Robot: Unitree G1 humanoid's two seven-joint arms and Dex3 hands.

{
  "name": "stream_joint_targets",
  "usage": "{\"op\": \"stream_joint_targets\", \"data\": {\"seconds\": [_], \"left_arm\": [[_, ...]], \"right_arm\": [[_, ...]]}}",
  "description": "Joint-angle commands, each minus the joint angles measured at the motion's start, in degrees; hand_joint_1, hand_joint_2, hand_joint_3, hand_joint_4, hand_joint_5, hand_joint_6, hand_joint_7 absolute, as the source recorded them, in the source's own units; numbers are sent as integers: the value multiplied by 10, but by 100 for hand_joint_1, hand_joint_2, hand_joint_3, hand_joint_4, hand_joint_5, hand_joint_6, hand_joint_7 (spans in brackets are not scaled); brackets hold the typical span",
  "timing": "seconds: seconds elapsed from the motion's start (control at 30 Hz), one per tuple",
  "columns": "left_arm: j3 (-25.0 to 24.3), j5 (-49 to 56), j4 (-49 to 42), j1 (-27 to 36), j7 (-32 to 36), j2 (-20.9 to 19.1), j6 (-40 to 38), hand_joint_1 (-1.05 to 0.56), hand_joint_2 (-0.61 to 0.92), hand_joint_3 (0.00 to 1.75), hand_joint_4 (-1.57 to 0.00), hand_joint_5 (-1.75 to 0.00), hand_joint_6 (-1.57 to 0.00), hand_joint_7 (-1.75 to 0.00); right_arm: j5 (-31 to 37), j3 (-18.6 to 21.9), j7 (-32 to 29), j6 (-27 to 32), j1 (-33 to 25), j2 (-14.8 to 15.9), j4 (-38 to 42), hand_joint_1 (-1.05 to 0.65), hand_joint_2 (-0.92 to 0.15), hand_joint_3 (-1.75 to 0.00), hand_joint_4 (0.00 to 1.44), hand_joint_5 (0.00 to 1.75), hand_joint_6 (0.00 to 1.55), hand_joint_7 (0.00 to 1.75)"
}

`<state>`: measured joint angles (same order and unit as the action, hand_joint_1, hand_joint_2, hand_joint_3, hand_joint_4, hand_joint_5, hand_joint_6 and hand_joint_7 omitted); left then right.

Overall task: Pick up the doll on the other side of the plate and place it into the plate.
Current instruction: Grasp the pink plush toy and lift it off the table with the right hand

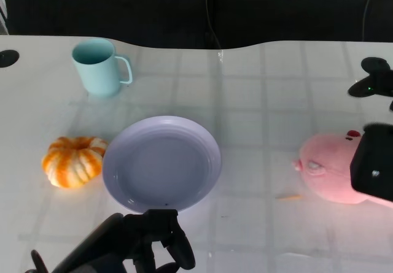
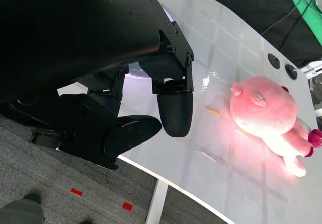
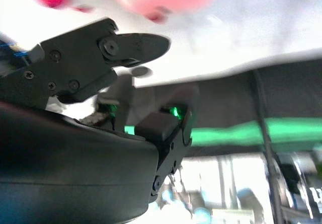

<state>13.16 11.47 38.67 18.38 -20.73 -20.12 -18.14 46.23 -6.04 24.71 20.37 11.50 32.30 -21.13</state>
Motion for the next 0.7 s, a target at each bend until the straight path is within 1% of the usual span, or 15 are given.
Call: {"op": "stream_joint_targets", "data": {"seconds": [0.03,0.13,0.27,0.37,0.53,0.7], "left_arm": [[-4,1,0,0,-1,-7,1,-13,74,77,-61,-169,-63,-127],[-4,0,2,2,-2,-8,2,-12,73,78,-62,-170,-63,-127],[-6,-2,7,1,-4,-10,-4,-13,73,77,-61,-169,-63,-126],[-6,-3,7,1,-4,-10,-8,-14,74,76,-61,-169,-63,-126],[-6,-3,11,2,-3,-9,-12,-13,75,75,-61,-169,-63,-126],[-8,-7,11,1,-4,-8,-13,-14,74,76,-61,-169,-63,-126]], "right_arm": [[42,-20,71,35,7,28,-17,-73,-90,0,1,27,16,0],[64,-30,111,52,13,31,-22,-74,-86,0,1,25,16,1],[74,-34,160,73,24,27,-25,-66,-79,0,0,24,18,1],[80,-41,189,86,33,27,-20,-61,-76,0,0,22,18,1],[81,-47,191,82,39,26,5,-59,-75,0,2,22,20,1],[74,-50,174,78,39,16,37,-55,-76,0,4,21,21,1]]}}
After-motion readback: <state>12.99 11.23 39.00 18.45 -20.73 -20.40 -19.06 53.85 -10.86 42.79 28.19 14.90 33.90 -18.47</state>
